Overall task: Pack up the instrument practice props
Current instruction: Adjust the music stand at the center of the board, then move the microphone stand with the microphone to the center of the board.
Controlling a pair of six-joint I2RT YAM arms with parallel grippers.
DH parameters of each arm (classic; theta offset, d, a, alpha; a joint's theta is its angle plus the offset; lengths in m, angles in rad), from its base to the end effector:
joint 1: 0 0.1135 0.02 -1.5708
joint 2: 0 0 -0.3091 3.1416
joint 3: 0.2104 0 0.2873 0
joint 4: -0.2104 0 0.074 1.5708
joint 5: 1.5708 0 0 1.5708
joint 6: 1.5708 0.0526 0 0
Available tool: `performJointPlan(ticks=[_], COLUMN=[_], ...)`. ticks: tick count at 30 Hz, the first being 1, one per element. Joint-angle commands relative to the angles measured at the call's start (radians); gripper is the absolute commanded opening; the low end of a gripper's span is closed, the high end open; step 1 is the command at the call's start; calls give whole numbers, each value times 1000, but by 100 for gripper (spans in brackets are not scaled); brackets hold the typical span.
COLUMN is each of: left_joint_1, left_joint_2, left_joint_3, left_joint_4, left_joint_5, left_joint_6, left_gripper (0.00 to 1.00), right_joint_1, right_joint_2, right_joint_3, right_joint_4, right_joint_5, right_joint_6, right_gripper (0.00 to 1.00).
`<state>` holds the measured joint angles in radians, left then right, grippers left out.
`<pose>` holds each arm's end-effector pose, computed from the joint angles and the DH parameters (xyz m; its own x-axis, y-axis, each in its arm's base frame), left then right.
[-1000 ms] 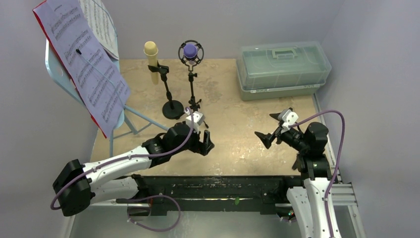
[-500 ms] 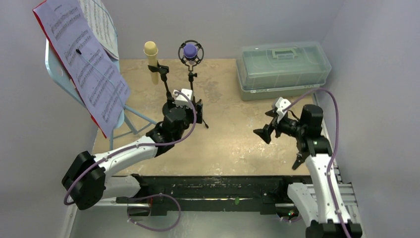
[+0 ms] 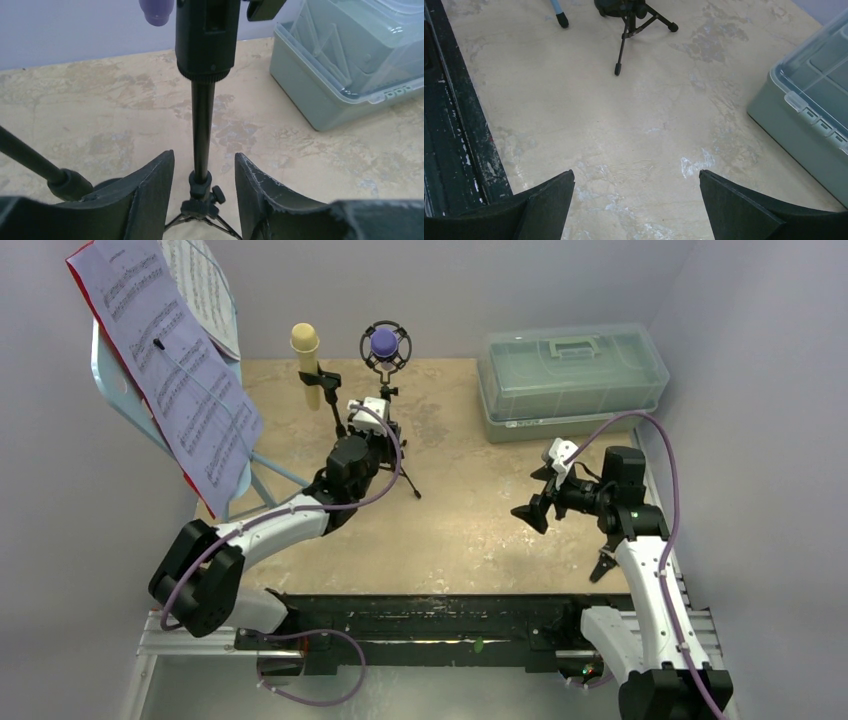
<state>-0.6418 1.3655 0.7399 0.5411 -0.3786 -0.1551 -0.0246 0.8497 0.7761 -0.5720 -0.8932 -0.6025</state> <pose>0.2858 -0.1894 0.2898 -0.1071 -0.0991 -0.9893 0.2477 0.9610 -0.1231 0.1869 0.0364 0.3205 -0.1518 -0.3516 -0.9237 -0.8407 0.5374 -0.0664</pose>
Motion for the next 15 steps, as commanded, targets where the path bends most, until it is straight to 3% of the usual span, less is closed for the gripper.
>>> performJointPlan(ticks=[1,5,7,15], left_joint_1=[28,42,46,46], left_joint_2=[38,63,71,29], left_joint_3=[67,66,70,44], left_joint_4=[144,192,191,219], left_joint_5=[24,91,134,434], left_joint_6=[58,103,126,107], left_gripper=[38,19,0,0], right_joint_1=[-6,-12,-15,-21], right_joint_2=[-11,-21,-23,-24], right_joint_3=[-1,-1,-1,-1], right_joint_4=[-2,-7,-10,-18], right_joint_5=[-24,-21,-26,-29], right_joint_6=[-19,-26,-29,-39], right_gripper=[99,99,99,99])
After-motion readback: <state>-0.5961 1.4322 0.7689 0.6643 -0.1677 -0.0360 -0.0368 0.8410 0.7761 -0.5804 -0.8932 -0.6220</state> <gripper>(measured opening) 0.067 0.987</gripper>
